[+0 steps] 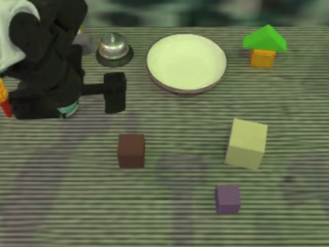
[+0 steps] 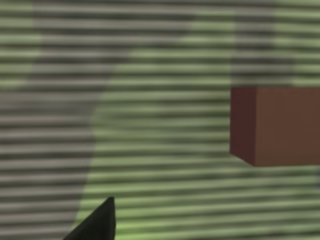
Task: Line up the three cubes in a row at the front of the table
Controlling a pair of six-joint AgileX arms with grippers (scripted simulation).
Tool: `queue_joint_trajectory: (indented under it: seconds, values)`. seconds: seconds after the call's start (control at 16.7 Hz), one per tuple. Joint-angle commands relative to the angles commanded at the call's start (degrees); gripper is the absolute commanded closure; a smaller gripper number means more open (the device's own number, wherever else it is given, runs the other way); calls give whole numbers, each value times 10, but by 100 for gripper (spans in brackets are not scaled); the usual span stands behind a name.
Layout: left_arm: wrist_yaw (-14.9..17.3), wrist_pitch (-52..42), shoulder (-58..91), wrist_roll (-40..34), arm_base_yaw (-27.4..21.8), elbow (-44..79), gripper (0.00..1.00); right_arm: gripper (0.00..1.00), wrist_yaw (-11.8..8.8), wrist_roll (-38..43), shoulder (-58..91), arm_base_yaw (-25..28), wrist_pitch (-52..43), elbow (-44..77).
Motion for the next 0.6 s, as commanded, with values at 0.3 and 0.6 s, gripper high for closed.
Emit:
queue_joint_trajectory:
  seconds: [0.3,0.6]
  values:
    - [-1,-102,215,-50,-50,168,0,0,17,96,-189,-61,105,-124]
    - [-3,-134,290,-68,-68,233,0,0,28,131,-252,-78,149,-155]
